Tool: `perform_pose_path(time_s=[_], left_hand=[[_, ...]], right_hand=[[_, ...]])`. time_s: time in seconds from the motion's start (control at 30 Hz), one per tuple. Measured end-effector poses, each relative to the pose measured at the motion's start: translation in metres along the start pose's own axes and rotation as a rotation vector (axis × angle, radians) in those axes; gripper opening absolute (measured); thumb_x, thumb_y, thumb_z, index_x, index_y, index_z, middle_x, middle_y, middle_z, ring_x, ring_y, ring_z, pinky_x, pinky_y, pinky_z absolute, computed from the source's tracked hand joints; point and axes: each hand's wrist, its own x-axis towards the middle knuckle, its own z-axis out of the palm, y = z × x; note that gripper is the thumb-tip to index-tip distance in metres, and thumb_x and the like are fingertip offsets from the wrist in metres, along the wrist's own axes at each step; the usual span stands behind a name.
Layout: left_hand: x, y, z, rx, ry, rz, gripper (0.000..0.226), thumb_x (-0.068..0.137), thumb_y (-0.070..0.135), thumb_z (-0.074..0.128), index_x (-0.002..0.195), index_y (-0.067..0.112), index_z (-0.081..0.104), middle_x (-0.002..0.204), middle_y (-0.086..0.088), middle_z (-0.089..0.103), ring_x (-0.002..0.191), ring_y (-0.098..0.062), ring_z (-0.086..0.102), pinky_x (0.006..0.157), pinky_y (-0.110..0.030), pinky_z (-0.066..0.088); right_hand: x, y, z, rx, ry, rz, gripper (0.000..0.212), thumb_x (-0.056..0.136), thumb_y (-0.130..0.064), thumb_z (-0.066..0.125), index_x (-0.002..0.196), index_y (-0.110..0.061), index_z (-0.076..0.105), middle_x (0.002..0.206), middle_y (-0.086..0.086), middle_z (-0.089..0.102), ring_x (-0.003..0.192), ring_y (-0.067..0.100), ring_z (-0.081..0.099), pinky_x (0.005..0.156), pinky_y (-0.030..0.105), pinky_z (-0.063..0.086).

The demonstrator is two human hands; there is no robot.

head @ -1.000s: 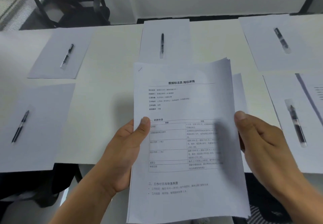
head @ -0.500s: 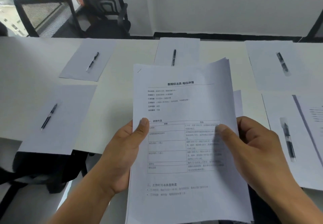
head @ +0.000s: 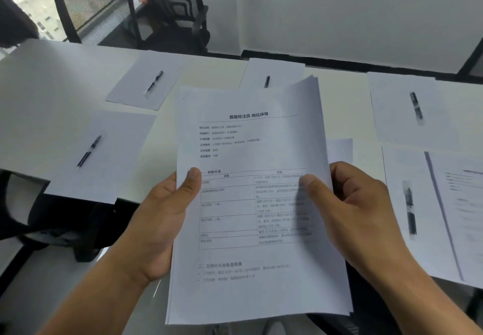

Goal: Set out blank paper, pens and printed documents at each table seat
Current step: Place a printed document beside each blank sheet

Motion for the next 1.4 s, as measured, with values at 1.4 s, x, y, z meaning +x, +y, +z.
perform_pose_path(time_s=[1.4], left_hand=[[-0.118,0.185,-0.256,-0.037,-0.003,0.163,0.041,0.101,0.047,0.063,0.134,0.027,0.077,0.135,-0.007,0.079,0.122,-0.03,0.077,0.086,-0.043,0.068]], right_hand=[[-0.079,-0.236,0.232,-0.079,0.121,-0.237,0.031,0.098,-0.043,0.079,0.082,-0.017,0.072,0.077,-0.007,0.077,0.062,0.012,0.075,0.048,0.026,0.056]])
